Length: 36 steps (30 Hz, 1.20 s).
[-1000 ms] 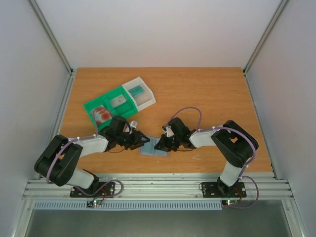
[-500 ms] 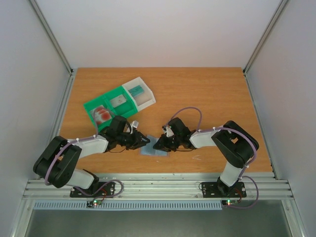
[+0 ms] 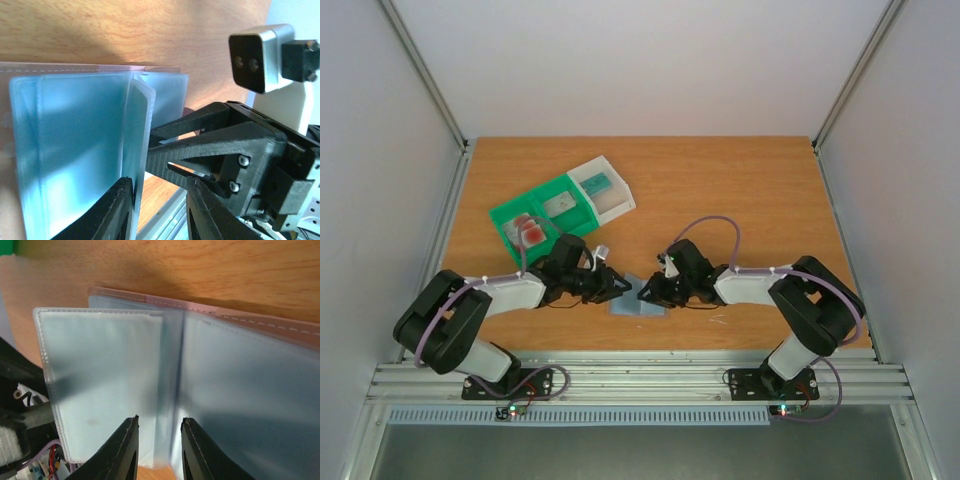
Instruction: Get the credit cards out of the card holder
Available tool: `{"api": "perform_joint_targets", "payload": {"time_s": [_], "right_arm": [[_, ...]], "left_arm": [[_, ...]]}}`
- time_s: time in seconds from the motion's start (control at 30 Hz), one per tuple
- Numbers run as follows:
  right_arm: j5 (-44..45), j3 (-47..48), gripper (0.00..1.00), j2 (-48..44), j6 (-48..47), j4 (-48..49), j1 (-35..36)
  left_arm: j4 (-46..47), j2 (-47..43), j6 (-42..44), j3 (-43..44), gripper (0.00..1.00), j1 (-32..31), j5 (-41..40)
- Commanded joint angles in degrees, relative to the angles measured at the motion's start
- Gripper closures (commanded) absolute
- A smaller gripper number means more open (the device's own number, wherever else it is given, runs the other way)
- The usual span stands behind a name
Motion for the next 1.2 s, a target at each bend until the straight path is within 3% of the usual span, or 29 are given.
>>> {"api": "perform_joint_targets", "payload": {"time_s": [0.0, 0.5, 1.17], "right_arm": [[4.67, -1.11, 0.75, -4.75, -2.31, -3.81, -0.03], [17.68, -2.34, 0.74, -18.82, -6.43, -16.89, -0.81], [18.49, -1.61, 0.72, -23.1, -7.19, -19.72, -0.83]], "left_arm": [[3.96, 1.88, -0.9, 2.15, 0.68, -1.12, 0.38], [3.14, 4.22, -1.66, 6.68, 0.6, -6.48, -1.82], [1.47, 5.76, -0.48, 8.76, 0.58, -8.33, -2.87]]}}
